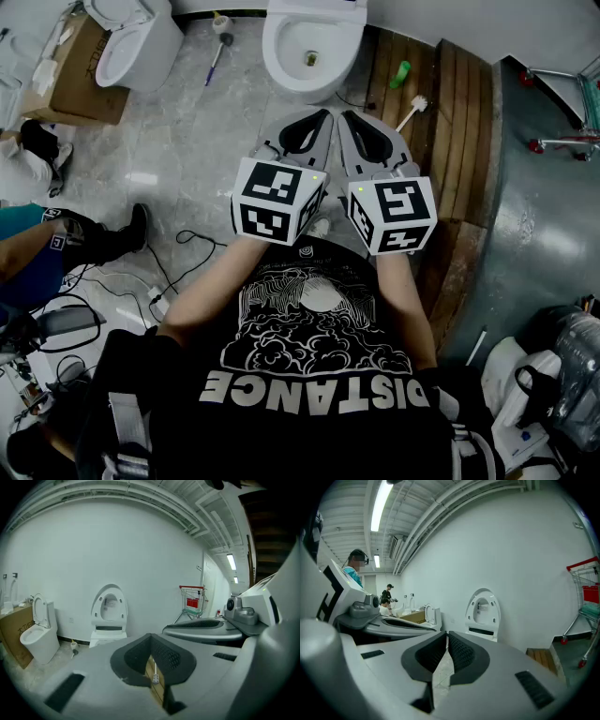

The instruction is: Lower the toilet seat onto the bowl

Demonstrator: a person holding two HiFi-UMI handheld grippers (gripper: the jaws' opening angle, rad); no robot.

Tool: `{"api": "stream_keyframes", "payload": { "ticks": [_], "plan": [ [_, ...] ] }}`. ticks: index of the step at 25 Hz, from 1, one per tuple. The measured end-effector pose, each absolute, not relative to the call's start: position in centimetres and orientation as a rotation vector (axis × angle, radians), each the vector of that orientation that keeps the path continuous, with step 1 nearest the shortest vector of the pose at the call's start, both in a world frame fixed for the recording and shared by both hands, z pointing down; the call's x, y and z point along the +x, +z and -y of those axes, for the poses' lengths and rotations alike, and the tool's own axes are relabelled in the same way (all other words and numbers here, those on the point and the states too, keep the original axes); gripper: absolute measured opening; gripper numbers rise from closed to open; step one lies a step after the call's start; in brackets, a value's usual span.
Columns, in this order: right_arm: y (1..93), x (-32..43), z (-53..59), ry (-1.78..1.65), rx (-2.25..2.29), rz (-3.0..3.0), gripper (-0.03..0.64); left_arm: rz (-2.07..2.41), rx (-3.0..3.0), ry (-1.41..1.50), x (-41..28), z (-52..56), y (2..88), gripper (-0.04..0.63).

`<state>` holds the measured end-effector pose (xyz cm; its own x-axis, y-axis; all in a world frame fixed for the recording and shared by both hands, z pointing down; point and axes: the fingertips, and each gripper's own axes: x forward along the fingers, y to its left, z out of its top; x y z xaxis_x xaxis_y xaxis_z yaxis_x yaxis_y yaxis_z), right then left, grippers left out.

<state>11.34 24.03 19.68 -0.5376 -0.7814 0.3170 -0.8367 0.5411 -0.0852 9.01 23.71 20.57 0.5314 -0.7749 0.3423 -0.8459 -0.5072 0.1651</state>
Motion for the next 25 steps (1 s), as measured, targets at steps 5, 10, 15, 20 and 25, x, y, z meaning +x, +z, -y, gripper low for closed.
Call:
{"api": "stream_keyframes", "payload": {
  "ticks": [5,10,15,20,25],
  "plan": [
    [19.8,12.5,-23.8,0.341,1.368,2.537,0.028,1.342,2.462,0.342,10.0,-23.6,20.9,0.011],
    [20.2,12.8,-23.5,0.36,1.363,2.534,0.028,1.34,2.461,0.356,10.3,-23.2,21.2,0.011],
    [21.0,12.7,-22.2,0.371,1.345,2.524,0.028,1.325,2.461,0.363,10.5,-21.5,21.8,0.011],
    [21.5,12.0,-19.6,0.381,1.345,2.509,0.026,1.305,2.455,0.358,9.9,-18.9,22.5,0.011],
    [22.0,10.4,-15.9,0.393,1.359,2.473,0.026,1.276,2.454,0.358,8.2,-15.1,22.9,0.011]
  ]
}}
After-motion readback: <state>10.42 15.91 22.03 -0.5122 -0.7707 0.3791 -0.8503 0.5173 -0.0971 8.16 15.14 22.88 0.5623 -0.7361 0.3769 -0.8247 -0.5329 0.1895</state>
